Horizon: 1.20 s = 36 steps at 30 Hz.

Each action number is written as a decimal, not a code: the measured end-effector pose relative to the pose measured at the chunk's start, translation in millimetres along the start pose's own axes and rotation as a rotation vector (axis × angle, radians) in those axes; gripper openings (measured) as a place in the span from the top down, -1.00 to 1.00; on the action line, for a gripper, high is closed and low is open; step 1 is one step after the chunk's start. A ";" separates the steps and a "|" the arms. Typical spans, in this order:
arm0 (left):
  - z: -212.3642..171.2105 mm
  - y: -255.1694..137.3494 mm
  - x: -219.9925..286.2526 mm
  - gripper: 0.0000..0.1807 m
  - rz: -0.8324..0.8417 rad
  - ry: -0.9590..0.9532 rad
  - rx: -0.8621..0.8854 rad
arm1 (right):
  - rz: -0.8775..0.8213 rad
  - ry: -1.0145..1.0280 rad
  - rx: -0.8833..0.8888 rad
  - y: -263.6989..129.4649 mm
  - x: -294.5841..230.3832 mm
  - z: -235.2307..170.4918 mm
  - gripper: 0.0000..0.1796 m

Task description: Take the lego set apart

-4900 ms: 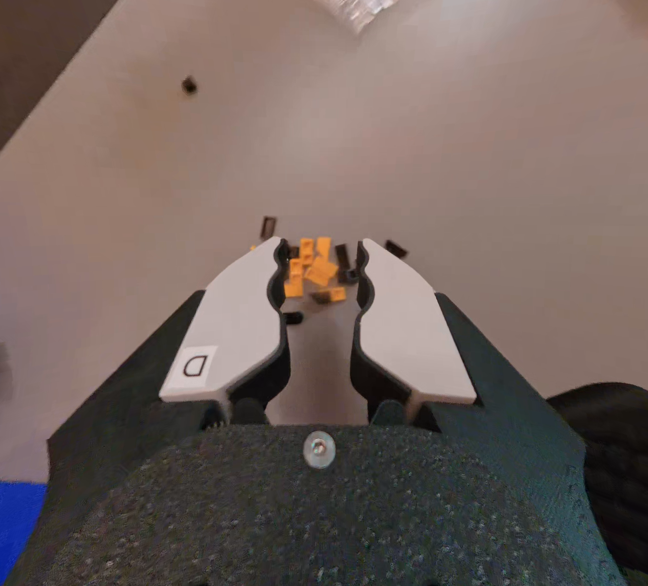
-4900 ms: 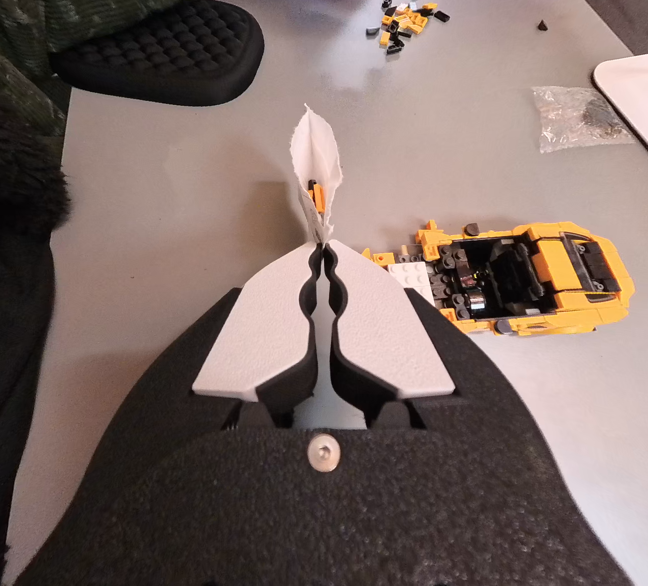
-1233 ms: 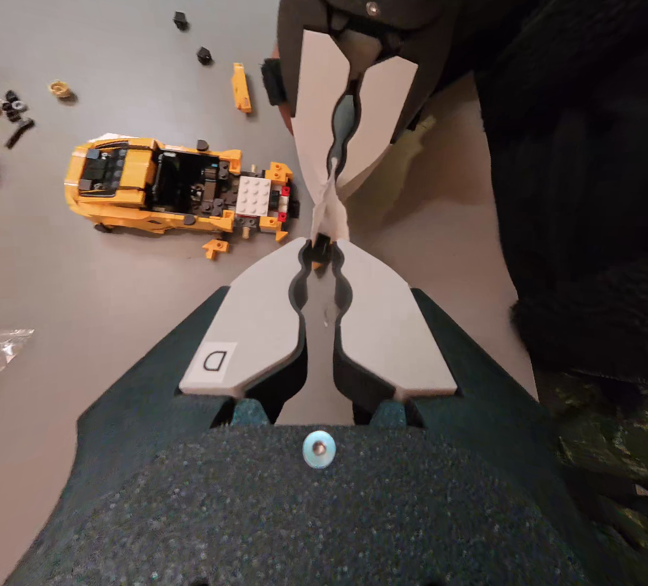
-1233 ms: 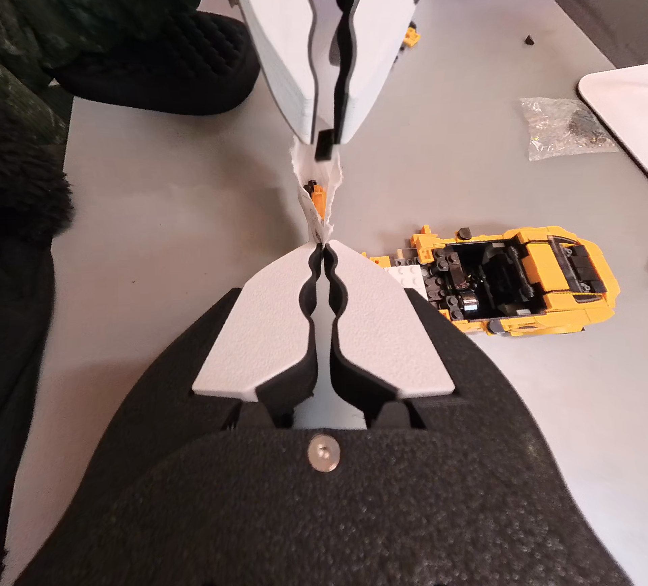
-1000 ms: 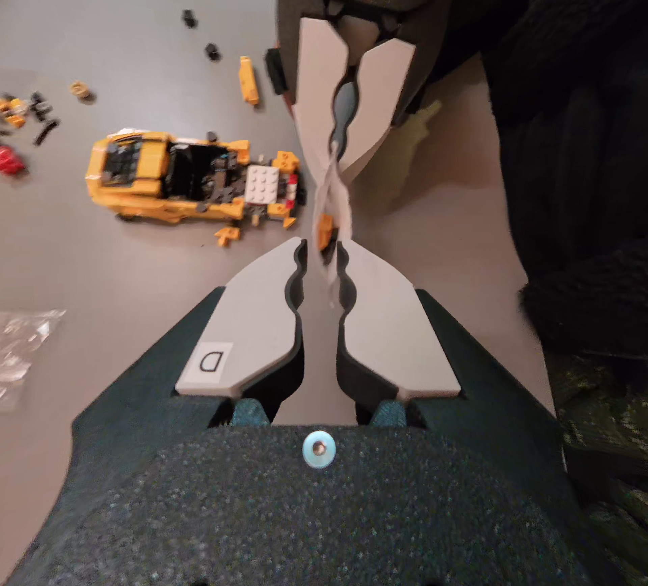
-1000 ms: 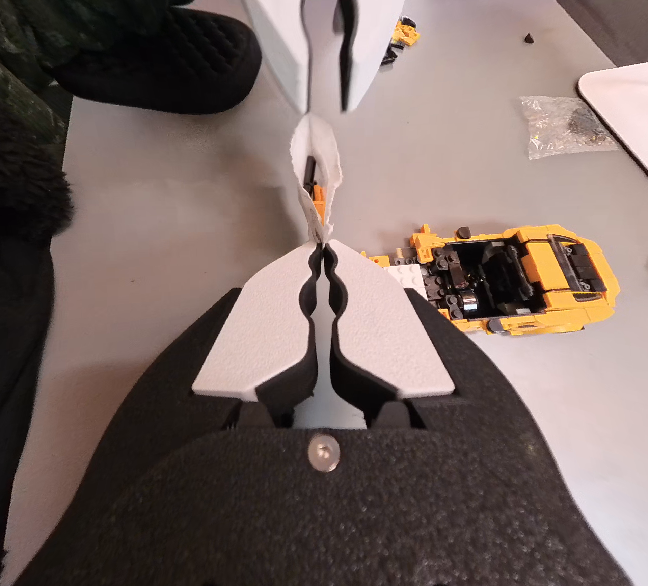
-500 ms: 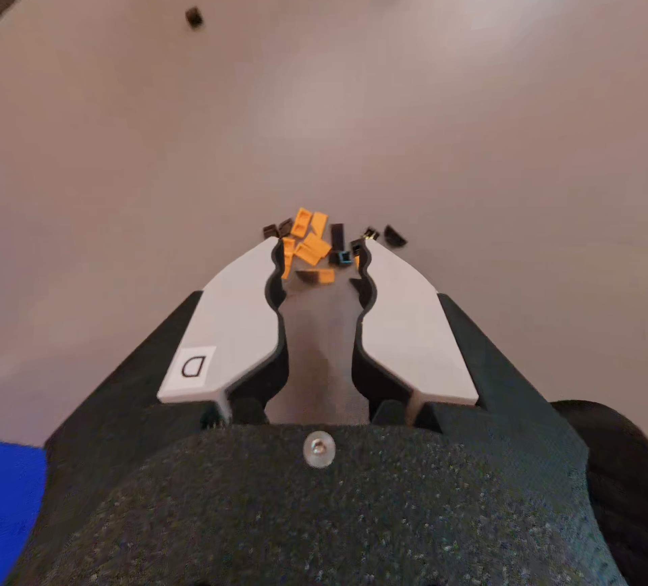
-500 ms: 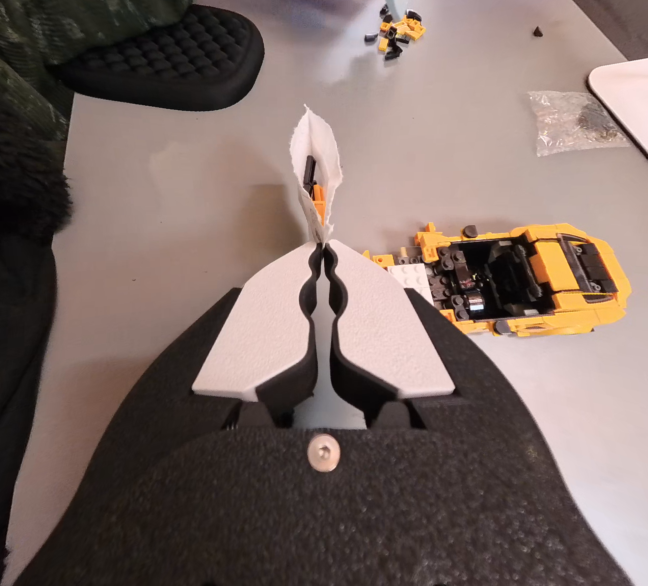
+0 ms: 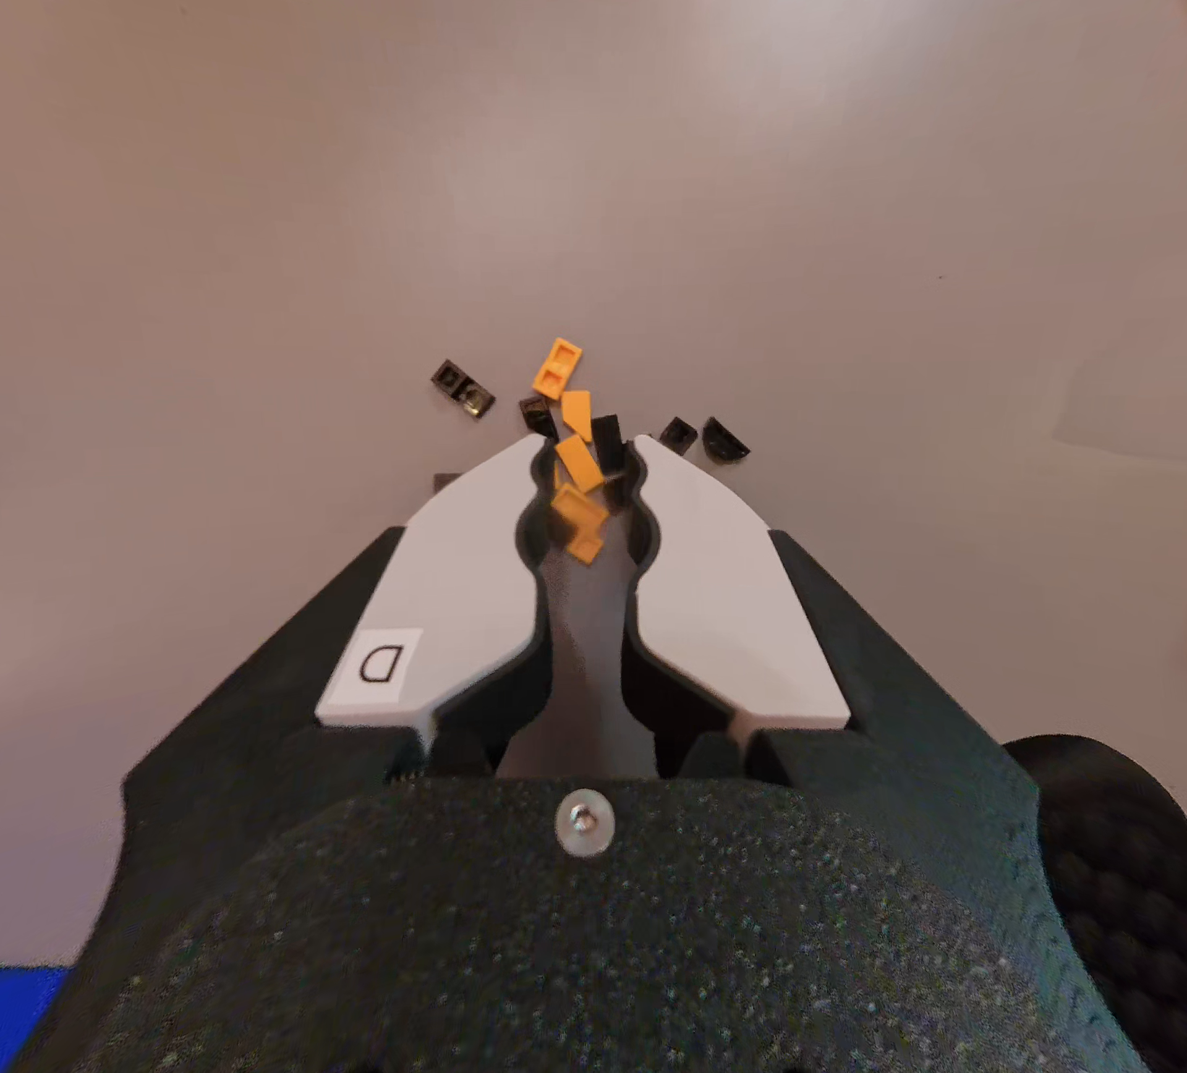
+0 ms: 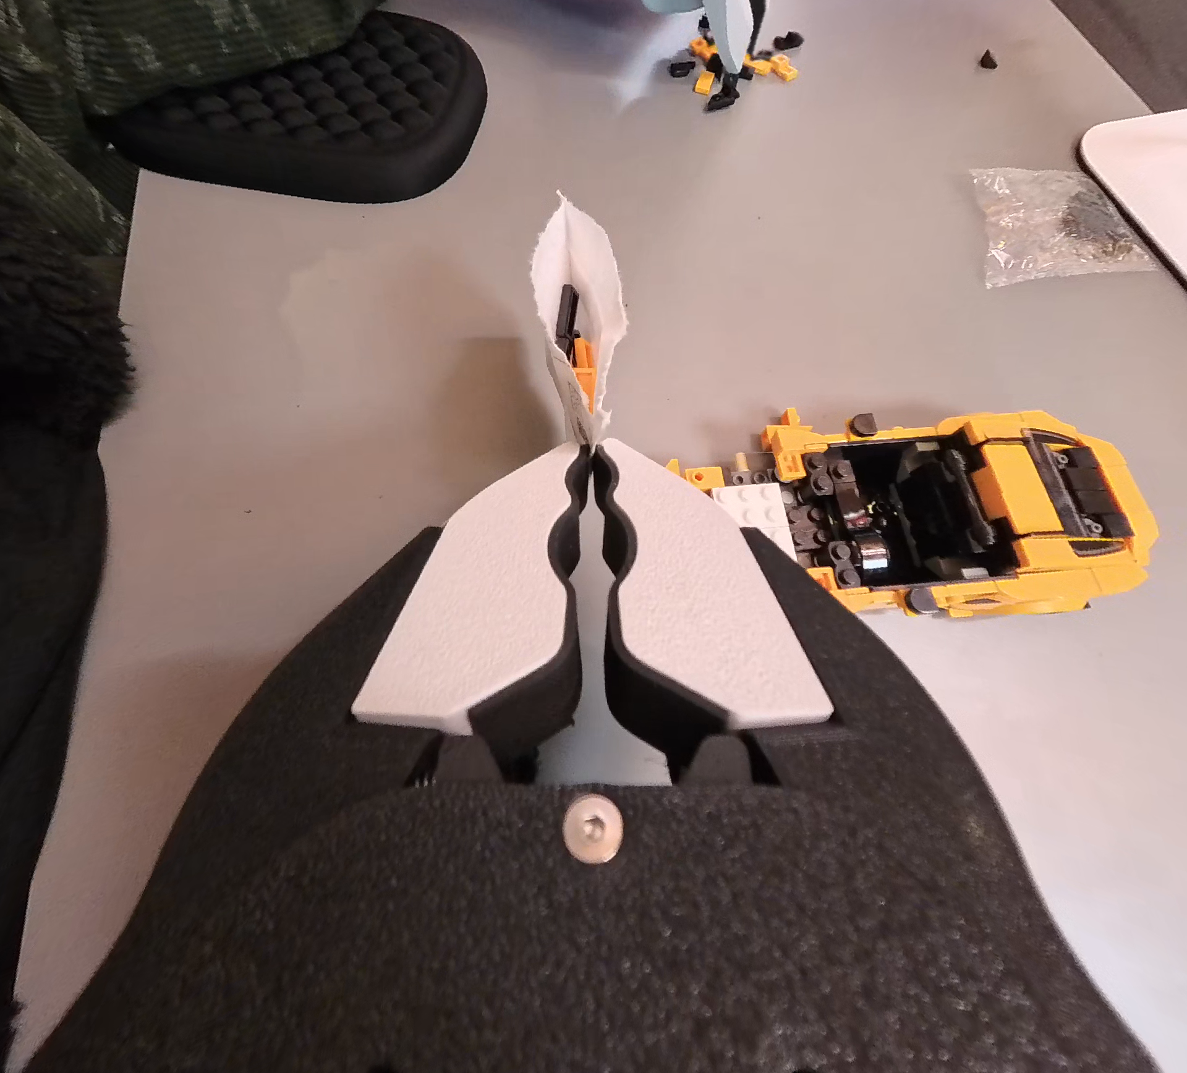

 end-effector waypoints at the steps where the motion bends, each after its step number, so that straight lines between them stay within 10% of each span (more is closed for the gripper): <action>1: -0.1 0.1 1.6 0.83 -0.012 0.000 -0.002 | -0.001 0.000 0.000 -0.1 0.0 0.1 0.99; 14: 6.6 -14.4 13.8 0.84 -0.029 0.036 0.036 | -0.009 0.002 0.009 -2.2 1.2 1.0 0.99; 26: 55.5 -80.4 215.5 0.92 -0.413 0.660 0.323 | -0.008 -0.004 0.001 1.0 -1.2 0.6 0.99; 36: 47.5 -48.7 248.7 0.92 -0.438 0.762 0.200 | -0.001 -0.002 0.003 1.2 -2.3 0.6 0.99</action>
Point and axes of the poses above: each gripper's, where its closed fingertips meet, y out along the fingers, z out of its top, x = y × z across the jaws, the point moved 2 cm from there along -y, back along the fingers, and after that the axes turned 9 degrees about -x, right-handed, at the moved point
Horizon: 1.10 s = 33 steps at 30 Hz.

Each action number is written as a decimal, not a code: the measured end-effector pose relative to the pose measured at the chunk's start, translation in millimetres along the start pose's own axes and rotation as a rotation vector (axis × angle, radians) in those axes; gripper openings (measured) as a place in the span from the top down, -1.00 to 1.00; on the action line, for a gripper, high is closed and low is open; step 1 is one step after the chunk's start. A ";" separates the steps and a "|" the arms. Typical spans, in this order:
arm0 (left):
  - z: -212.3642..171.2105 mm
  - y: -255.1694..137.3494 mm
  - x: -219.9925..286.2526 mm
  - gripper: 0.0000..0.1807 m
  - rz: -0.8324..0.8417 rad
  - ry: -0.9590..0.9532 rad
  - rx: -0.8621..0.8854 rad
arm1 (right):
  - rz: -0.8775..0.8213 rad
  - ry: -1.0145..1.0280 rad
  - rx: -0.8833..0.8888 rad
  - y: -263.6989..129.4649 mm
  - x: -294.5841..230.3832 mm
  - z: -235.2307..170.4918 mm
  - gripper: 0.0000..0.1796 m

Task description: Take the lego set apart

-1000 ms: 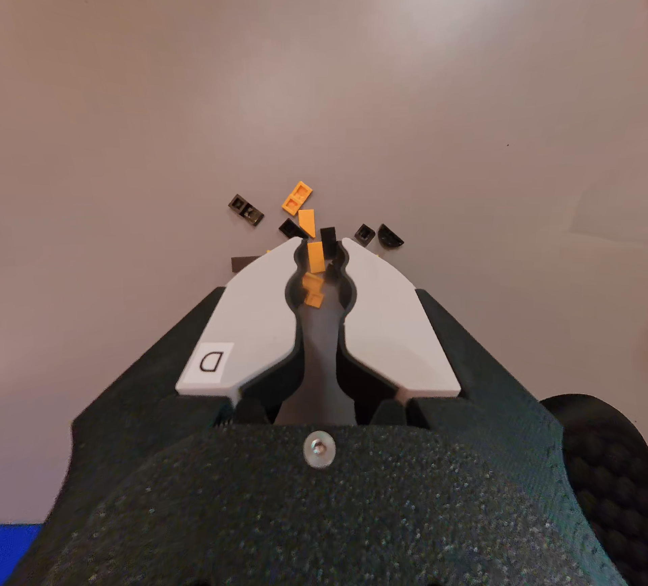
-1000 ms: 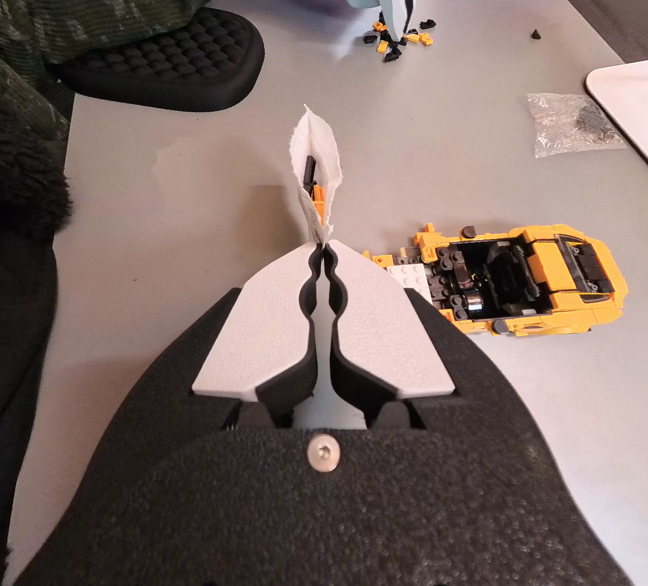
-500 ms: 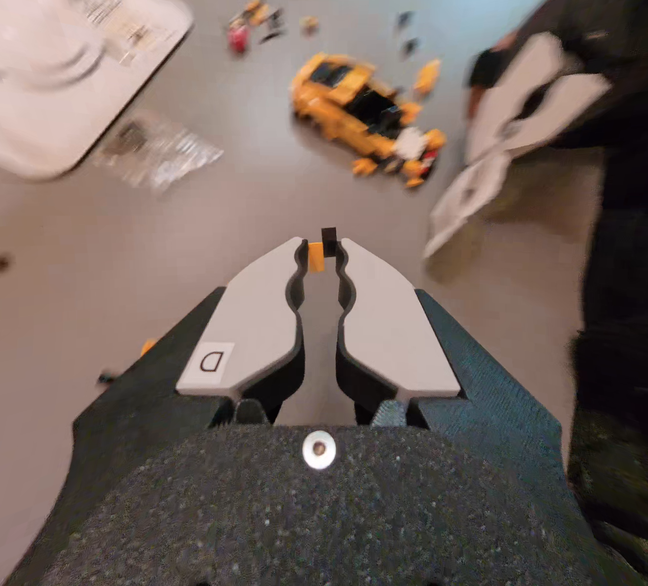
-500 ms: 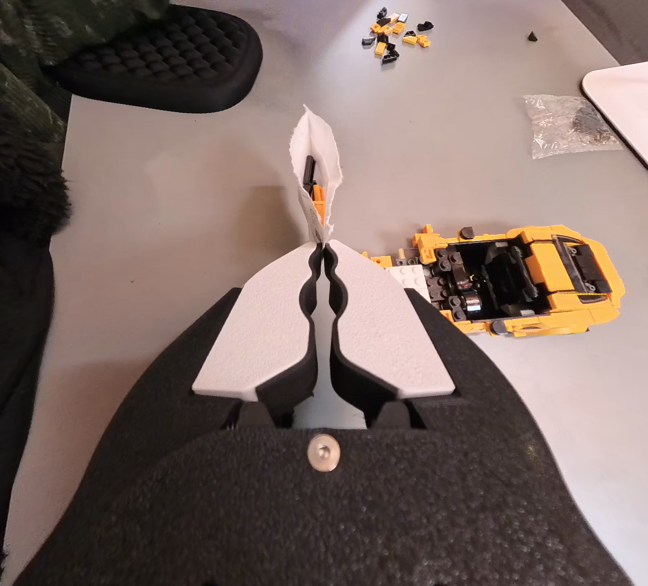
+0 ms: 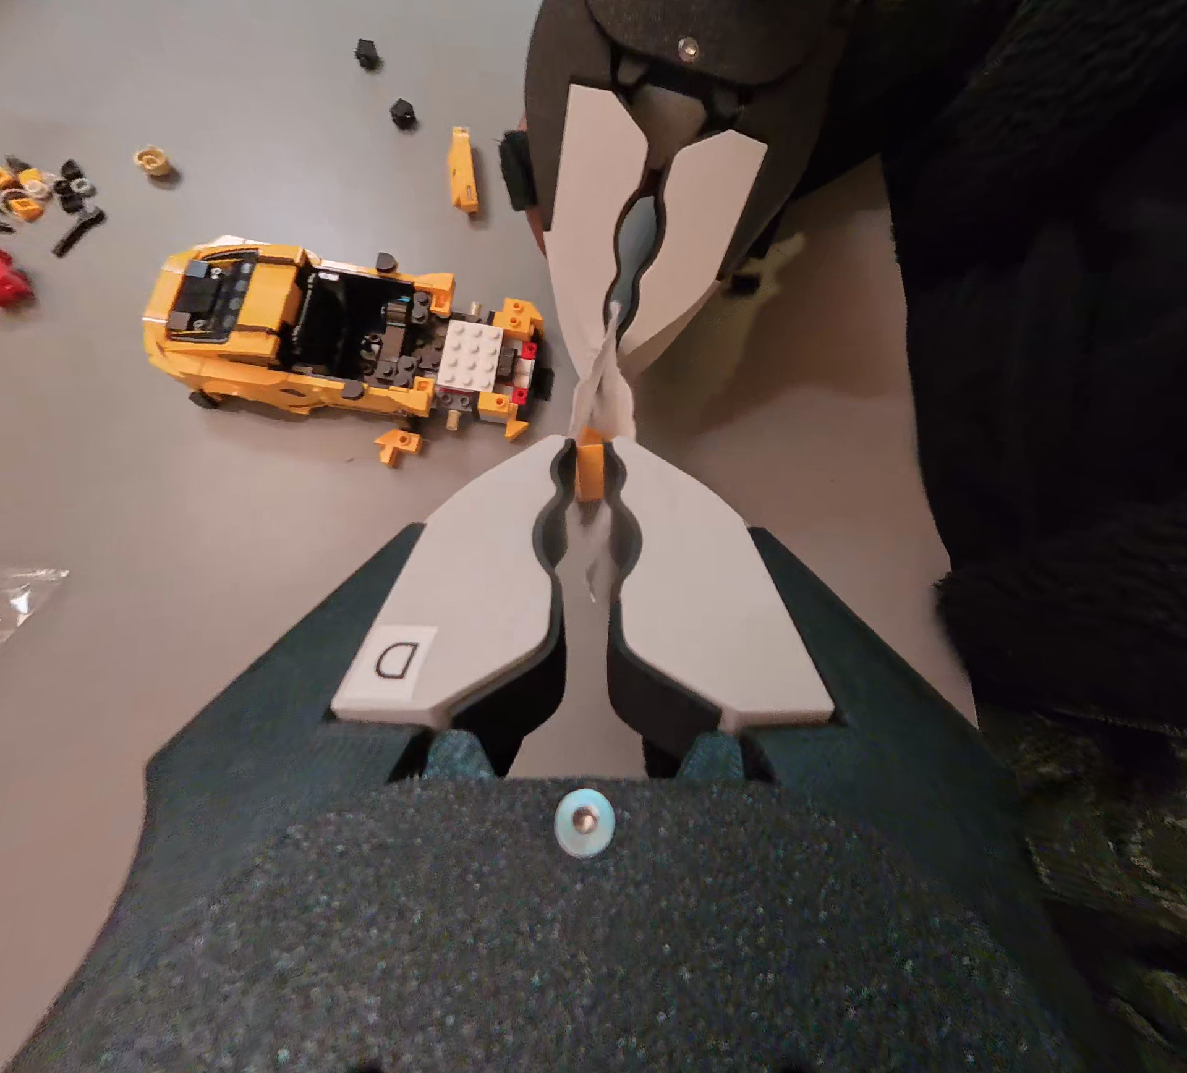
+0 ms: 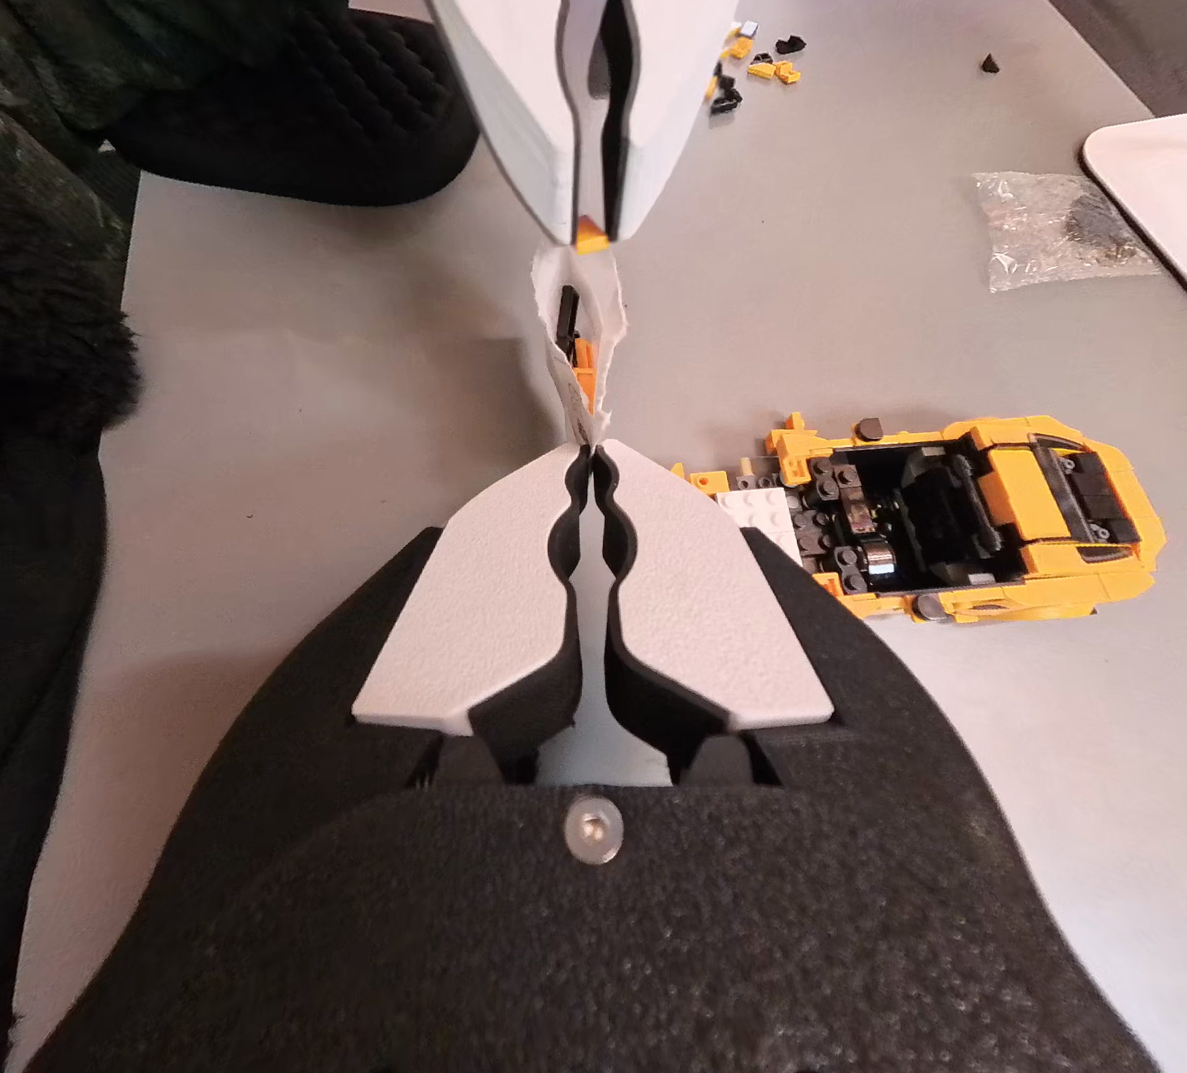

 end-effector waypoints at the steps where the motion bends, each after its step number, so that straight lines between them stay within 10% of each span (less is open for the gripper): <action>1: 0.3 1.0 1.5 0.91 -0.002 0.011 -0.002 | 0.001 0.001 0.001 0.0 0.2 0.0 0.99; 16: 39.2 -2.3 40.3 0.84 0.003 0.170 0.104 | -0.016 0.013 0.013 -2.8 5.3 1.0 0.99; 24: 73.6 96.6 117.2 0.79 -0.210 0.202 0.132 | -0.027 0.039 0.027 -6.6 12.3 0.7 0.99; 33: 67.8 170.9 108.8 0.68 0.012 0.094 0.027 | -0.041 0.056 0.044 -12.4 18.7 1.1 0.99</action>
Point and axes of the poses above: each gripper's, where its closed fingertips meet, y out along the fingers, z out of its top, x = y × z across the jaws, the point moved 2 cm from there along -y, back along the fingers, and after that the axes turned 9 degrees about -x, right-handed, at the moved point
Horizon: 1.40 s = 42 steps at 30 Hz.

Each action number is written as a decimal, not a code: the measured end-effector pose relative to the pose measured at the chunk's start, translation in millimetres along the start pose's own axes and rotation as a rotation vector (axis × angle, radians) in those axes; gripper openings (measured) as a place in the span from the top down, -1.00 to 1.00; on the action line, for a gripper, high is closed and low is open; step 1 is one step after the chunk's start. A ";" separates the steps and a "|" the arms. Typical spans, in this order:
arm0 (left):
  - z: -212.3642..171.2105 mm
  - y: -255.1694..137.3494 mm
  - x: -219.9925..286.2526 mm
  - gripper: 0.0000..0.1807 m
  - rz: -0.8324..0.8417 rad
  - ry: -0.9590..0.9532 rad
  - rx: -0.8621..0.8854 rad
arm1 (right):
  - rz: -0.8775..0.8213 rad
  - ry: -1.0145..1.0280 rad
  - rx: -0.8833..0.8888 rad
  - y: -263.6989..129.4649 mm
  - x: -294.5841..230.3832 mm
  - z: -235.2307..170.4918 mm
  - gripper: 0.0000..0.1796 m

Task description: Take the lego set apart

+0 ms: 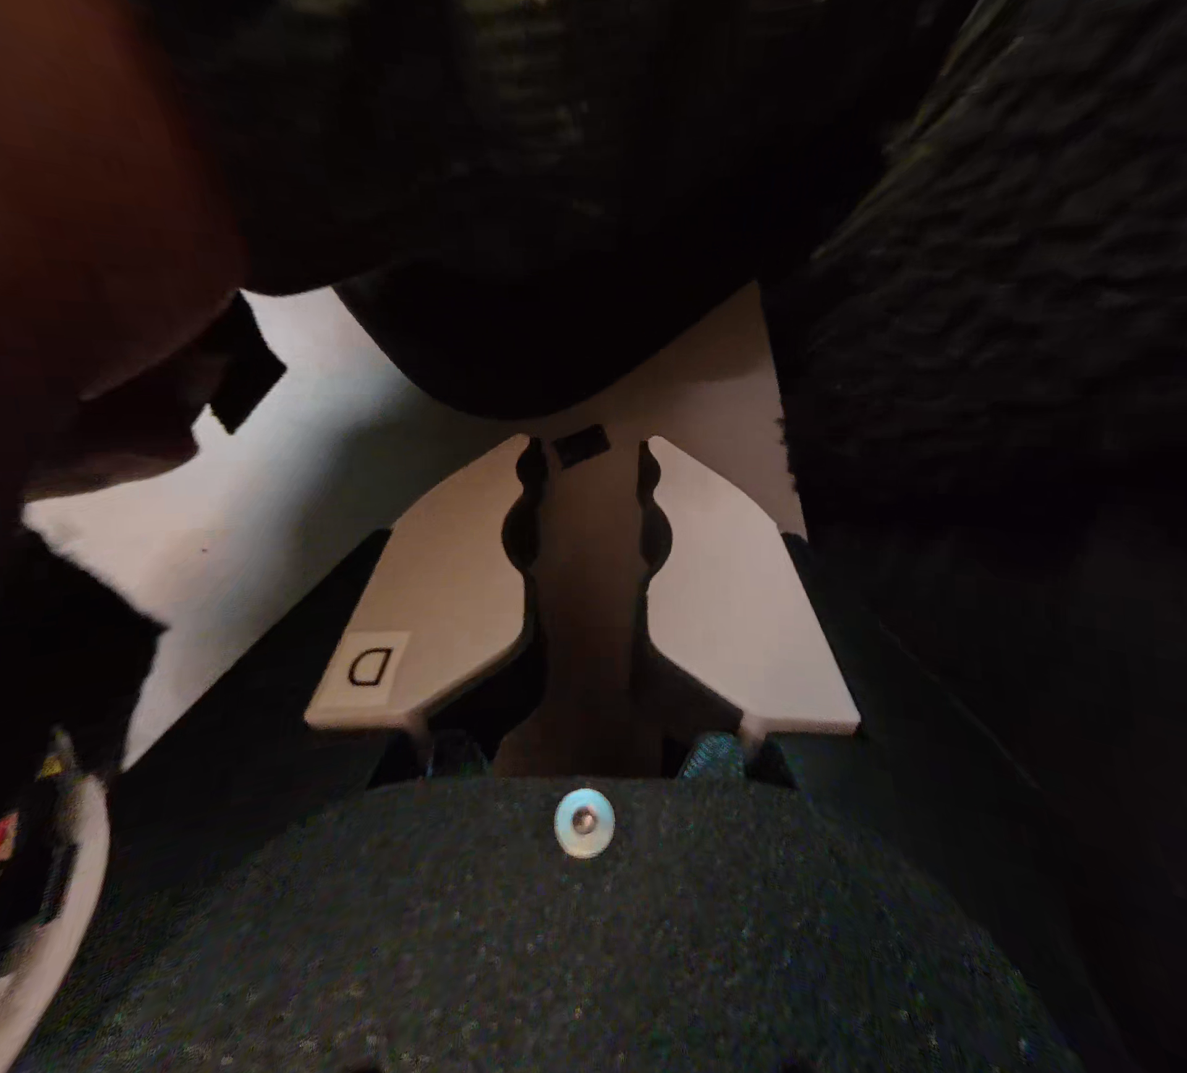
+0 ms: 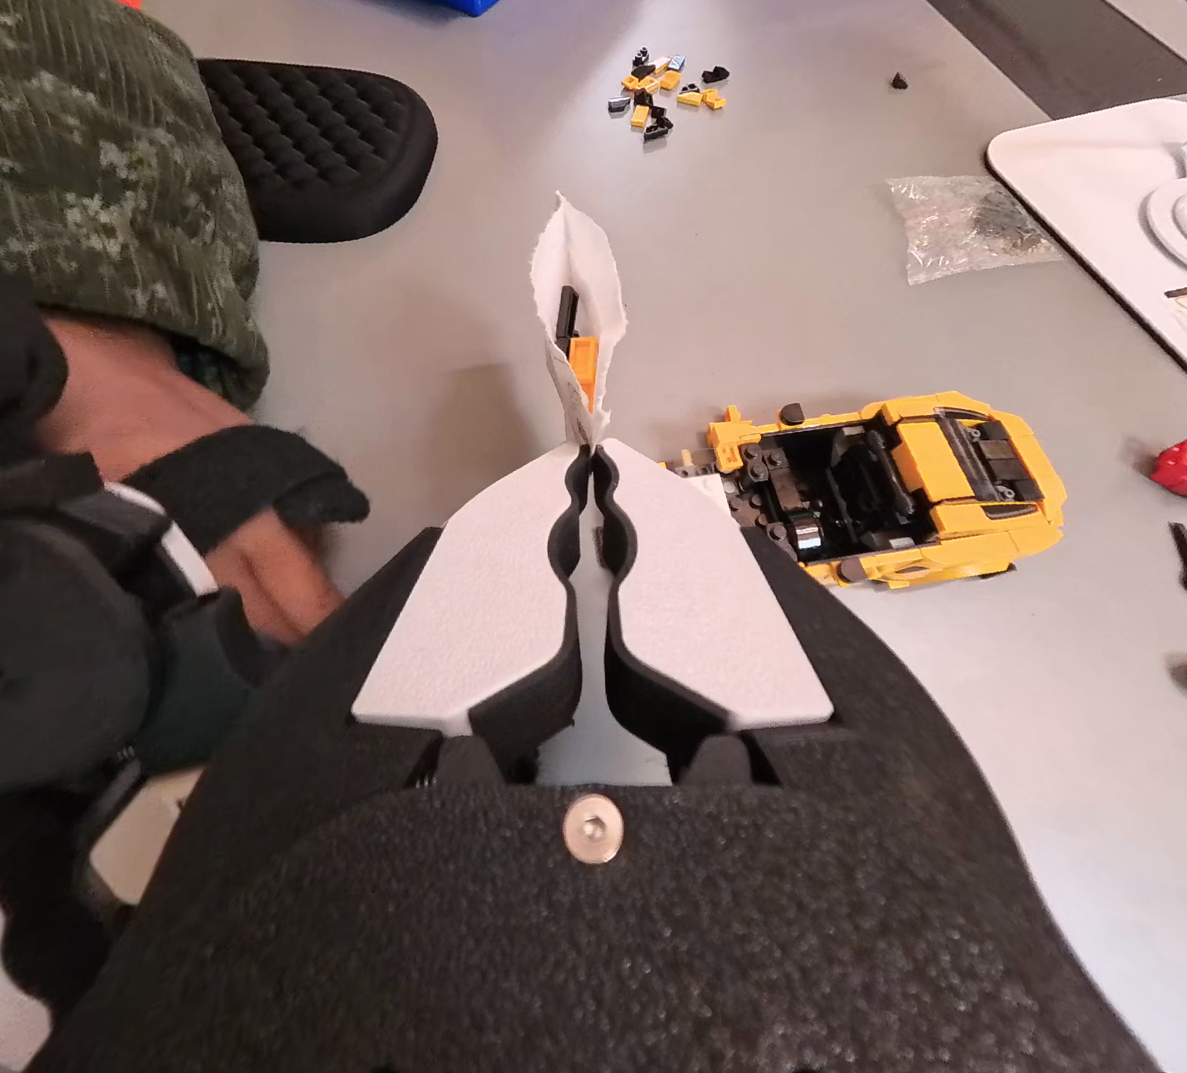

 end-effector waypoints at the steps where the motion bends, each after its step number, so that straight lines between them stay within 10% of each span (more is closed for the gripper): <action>1: 0.7 4.5 -1.3 0.68 0.013 -0.006 -0.014 | 0.000 0.001 0.000 -0.1 0.2 -0.1 0.99; 10: -5.5 0.7 0.7 1.00 -0.057 0.017 -0.059 | -0.006 0.000 0.012 -3.4 1.5 1.1 0.99; 22: 0.5 -105.3 -35.2 1.00 -0.047 0.034 0.167 | -0.002 0.004 0.007 -1.3 1.3 0.0 0.99; 29: -13.7 -53.6 -2.0 0.76 -0.165 0.157 0.062 | -0.001 0.003 0.002 0.0 1.0 -0.8 0.99; 42: -24.7 -11.2 -7.2 0.89 -0.147 0.196 -0.042 | 0.000 0.003 -0.003 -0.8 1.9 -2.2 0.99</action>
Point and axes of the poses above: each gripper's, where its closed fingertips meet, y out along the fingers, z out of its top, x = y × z across the jaws, the point moved 2 cm from there along -y, back along the fingers, and after that the axes turned 9 degrees about -x, right-handed, at the moved point
